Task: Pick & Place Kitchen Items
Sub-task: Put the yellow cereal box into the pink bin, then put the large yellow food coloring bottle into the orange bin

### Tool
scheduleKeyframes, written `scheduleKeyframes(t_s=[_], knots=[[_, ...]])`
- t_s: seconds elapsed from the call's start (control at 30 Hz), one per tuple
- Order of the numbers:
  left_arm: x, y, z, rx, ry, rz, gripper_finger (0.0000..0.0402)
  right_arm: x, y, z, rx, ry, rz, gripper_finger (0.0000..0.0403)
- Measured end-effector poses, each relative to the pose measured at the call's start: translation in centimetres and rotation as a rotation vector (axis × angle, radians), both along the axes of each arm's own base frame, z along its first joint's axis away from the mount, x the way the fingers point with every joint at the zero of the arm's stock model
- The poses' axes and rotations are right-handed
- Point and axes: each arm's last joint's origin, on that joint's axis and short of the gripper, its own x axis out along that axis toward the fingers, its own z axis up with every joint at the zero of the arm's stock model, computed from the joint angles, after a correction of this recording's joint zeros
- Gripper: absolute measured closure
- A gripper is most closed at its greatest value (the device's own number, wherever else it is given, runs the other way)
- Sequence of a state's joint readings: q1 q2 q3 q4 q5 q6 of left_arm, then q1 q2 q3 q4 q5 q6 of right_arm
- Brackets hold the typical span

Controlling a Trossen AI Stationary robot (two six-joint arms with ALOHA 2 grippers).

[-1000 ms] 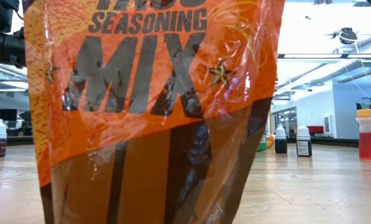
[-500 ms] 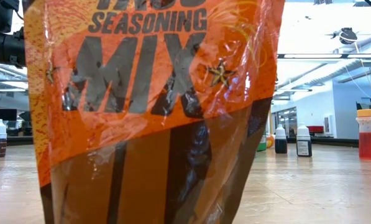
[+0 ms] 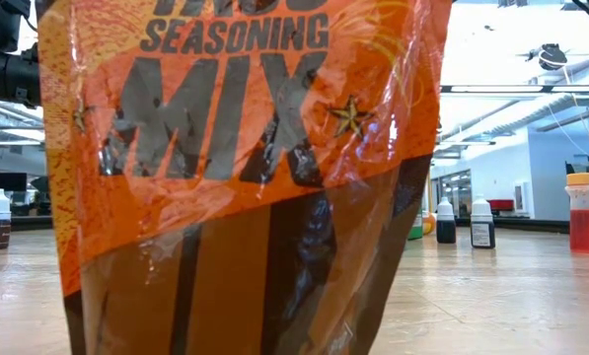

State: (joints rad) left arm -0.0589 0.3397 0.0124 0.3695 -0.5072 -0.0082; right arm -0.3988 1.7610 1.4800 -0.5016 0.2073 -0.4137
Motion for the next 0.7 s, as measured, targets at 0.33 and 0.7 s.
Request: scheduleKeyframes(t_s=[0.33, 0.7], knots=[[0.0, 0.0, 0.0, 0.0, 0.001, 0.0, 0.0204, 0.0, 0.0, 0.1, -0.005, -0.008, -0.002, 0.0247], [0.0, 0.0, 0.0, 0.0, 0.002, 0.0, 0.0204, -3.1, 4.1, 4.8, 0.033, -0.034, 0.026, 0.0243]])
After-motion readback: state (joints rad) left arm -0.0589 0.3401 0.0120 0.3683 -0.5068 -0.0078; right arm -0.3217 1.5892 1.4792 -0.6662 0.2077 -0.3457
